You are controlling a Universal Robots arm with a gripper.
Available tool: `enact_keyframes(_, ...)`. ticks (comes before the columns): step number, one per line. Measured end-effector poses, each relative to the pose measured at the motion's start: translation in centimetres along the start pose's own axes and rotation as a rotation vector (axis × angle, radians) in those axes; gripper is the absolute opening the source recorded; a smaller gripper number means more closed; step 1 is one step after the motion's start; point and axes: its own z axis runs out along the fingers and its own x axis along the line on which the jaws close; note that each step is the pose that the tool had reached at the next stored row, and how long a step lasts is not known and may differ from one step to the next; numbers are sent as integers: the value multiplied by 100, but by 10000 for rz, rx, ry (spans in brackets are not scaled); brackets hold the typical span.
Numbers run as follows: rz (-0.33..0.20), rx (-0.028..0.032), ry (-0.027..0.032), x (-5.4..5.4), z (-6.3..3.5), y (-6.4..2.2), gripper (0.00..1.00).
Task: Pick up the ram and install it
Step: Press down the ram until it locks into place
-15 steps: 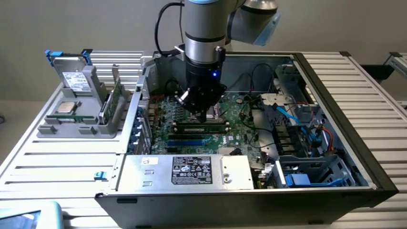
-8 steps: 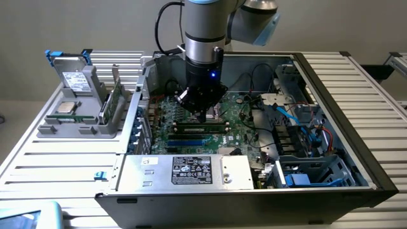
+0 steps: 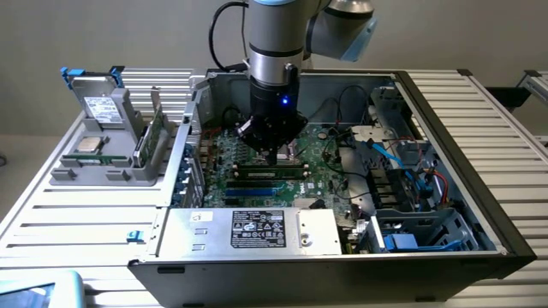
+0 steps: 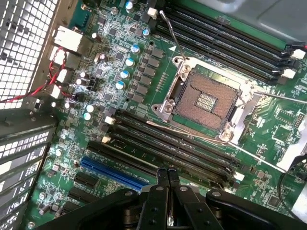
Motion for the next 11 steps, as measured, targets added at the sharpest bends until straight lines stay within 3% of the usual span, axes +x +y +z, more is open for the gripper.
enact_keyframes(11,1113,134,-3,0,0,0,11)
